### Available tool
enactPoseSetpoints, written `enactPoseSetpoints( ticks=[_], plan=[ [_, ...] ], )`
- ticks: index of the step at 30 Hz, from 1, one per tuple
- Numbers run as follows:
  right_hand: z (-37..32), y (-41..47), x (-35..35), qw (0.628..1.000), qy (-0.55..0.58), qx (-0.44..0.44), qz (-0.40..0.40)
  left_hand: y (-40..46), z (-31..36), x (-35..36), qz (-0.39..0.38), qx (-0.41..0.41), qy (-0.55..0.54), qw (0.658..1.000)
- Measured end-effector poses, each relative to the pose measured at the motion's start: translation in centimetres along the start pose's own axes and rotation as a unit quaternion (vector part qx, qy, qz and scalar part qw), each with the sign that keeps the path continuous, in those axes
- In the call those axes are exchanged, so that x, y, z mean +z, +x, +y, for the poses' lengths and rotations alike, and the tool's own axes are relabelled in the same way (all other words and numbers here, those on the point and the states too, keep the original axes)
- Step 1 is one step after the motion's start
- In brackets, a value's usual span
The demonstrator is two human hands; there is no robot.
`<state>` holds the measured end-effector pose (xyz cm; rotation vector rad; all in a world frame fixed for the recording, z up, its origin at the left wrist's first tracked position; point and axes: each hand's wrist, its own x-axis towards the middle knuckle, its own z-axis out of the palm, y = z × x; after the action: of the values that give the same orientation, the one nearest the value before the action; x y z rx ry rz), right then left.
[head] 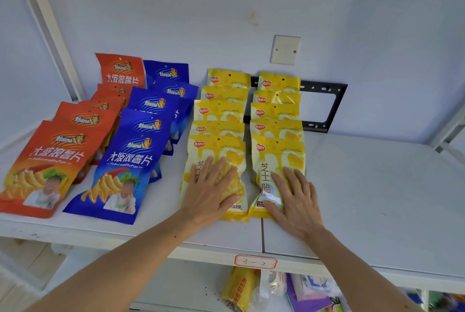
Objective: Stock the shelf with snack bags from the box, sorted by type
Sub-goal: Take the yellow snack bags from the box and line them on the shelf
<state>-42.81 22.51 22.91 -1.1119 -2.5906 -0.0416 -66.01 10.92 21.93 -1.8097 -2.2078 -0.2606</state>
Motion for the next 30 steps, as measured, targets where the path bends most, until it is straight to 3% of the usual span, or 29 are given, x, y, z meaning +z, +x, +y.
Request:
enactPoseSetpoints(
  ticks=[19, 30],
  plan=[
    [0.8, -0.4, -0.9, 0.998, 0.002, 0.007, 0.055, 0.4, 0.0, -2.4, 0.031, 0.046, 0.010, 0.998],
    [5.1, -2.4, -2.7, 0.980, -0.025, -0.063, 0.188, 2.2, 4.2, -4.8, 0.049, 0.115, 0.046, 0.991]
  ],
)
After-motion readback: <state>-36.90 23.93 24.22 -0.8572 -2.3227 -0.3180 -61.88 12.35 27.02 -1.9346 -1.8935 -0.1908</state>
